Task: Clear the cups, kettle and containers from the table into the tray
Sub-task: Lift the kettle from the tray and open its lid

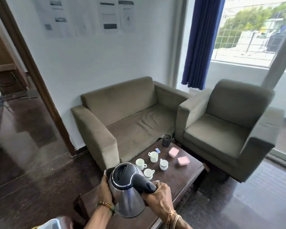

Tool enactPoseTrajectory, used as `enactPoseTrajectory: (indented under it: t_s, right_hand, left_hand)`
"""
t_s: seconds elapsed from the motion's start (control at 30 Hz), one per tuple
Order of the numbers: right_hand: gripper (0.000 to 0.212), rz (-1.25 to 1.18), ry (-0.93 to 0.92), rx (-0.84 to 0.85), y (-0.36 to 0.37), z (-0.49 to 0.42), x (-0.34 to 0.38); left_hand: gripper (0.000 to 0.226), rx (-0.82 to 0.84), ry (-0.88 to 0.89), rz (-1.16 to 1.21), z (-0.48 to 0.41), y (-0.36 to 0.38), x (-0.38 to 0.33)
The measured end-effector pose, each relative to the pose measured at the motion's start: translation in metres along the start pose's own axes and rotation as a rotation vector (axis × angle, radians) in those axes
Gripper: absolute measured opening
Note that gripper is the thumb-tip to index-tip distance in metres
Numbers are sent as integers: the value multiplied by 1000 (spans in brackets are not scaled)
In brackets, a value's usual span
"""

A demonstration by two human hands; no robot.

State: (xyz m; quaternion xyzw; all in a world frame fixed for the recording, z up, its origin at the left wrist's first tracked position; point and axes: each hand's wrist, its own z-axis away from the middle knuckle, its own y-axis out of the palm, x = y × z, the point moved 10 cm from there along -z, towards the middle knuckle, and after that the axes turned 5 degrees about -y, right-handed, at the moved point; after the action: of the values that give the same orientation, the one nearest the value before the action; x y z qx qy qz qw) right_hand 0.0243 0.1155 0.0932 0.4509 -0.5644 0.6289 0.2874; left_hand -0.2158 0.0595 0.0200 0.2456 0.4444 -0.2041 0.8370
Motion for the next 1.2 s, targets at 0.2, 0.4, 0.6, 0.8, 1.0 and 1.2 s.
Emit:
enactPoseTrajectory:
  t_s: [0.2,0.4,0.6,0.8,1.0,1.2]
  right_hand:
    - [42,49,31,-94,-37,-33,-36]
    - [35,53,143,-138,-56,-66,-77]
    - [43,45,204,-166,-77,-105,-97]
    - [43,36,226,-188,-96,-140,-110]
    - [41,45,261,-115,-103,-184,-150]
    - [42,8,242,25,-103,-233,-179]
  left_hand:
    - [32,-19,-40,-49,-19,57,19]
    - [31,47,-93,-74,-53,115,46]
    - [34,132,-146,-136,-82,174,58]
    - [38,129,-117,-272,-101,217,52]
    - [45,49,-174,-275,-118,244,73]
    - [46,-80,-169,-171,-134,259,95]
